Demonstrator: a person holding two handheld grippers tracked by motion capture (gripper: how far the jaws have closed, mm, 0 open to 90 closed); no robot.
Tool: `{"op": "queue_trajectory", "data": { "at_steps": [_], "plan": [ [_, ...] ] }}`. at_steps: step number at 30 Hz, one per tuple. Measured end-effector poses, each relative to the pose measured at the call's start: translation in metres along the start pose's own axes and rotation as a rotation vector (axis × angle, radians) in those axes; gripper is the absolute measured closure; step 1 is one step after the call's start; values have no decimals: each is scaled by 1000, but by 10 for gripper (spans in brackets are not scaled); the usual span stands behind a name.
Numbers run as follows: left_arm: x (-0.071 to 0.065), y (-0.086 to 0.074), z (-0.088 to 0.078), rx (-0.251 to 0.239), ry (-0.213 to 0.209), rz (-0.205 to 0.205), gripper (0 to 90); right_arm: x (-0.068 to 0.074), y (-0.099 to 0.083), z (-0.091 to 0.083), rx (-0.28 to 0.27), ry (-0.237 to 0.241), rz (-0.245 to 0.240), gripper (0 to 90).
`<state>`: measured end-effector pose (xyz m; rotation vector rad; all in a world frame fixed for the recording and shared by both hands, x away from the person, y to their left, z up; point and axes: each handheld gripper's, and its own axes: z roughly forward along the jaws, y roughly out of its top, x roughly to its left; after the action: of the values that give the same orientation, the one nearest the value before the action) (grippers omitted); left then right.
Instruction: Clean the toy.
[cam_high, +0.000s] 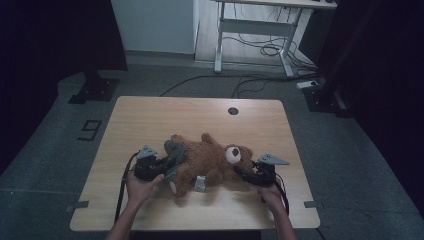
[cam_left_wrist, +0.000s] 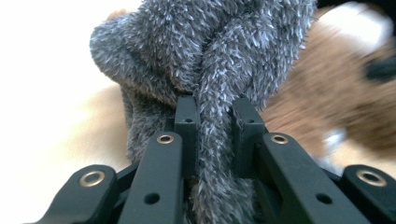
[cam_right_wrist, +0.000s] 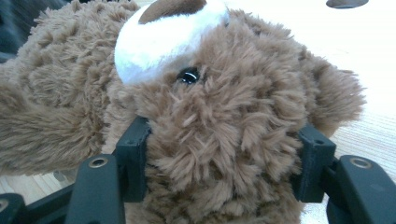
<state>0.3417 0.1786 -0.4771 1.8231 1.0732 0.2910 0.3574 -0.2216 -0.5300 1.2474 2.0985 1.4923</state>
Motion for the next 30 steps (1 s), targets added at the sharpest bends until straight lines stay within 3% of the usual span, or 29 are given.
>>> {"op": "queue_trajectory", "data": {
  "at_steps": [2, 4, 6, 9, 13, 16, 23, 30],
  "plan": [
    [-12, 8, -4, -21, -37, 34, 758, 0, 0, 0, 0, -1, -1, 368],
    [-26, 11, -3, -9, -64, 77, 757, 0, 0, 0, 1, -2, -2, 368],
    [-38, 9, 5, 40, -78, 111, 757, 0, 0, 0, 2, -2, -2, 367],
    [-48, -3, 25, 129, -49, 159, 755, 0, 0, 0, 1, -1, -4, 367],
    [-42, -13, 28, 122, -52, 135, 756, 1, 0, -1, 5, 1, -14, 366],
    [-39, -19, 25, 148, -7, 149, 758, 1, 0, 0, 4, 3, -16, 366],
    [-22, -35, 14, 179, 59, 128, 759, 1, -1, 0, 4, 5, -21, 366],
    [-3, -43, 15, 203, 114, 77, 757, 2, -2, -1, 1, 1, -18, 366]
  ]
}}
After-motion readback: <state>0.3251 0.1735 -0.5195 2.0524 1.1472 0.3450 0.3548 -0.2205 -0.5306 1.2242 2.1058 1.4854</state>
